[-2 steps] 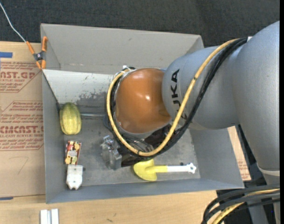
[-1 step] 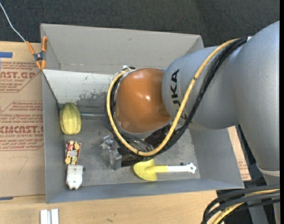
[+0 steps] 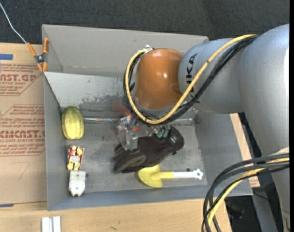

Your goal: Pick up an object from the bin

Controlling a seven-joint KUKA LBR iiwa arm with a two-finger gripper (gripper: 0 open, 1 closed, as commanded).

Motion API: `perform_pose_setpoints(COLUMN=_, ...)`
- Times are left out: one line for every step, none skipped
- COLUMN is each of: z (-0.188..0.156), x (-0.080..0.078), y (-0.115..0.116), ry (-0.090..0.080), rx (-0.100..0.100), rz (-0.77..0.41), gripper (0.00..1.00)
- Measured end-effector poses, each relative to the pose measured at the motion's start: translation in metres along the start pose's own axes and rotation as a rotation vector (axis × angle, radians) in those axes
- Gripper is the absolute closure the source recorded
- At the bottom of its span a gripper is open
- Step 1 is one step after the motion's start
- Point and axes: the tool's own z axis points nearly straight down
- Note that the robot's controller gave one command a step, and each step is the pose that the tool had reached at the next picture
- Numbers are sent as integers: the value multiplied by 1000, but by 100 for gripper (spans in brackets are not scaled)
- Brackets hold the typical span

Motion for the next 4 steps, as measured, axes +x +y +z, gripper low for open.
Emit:
perform_pose_setpoints(z=6, x=-25, y=-22, ry=0, rx=-1, rz=4, gripper=0)
perform_pose_setpoints(z=3, x=-14, y=2, ry=2, rx=-3, rz=5, gripper=0)
perform_pose_setpoints(z=44, x=21, y=-15, ry=0, rx=-4, rz=46, gripper=0)
perform_pose_setpoints(z=41, x=38, y=-33, ry=-1, rx=-5, rz=54, gripper=100)
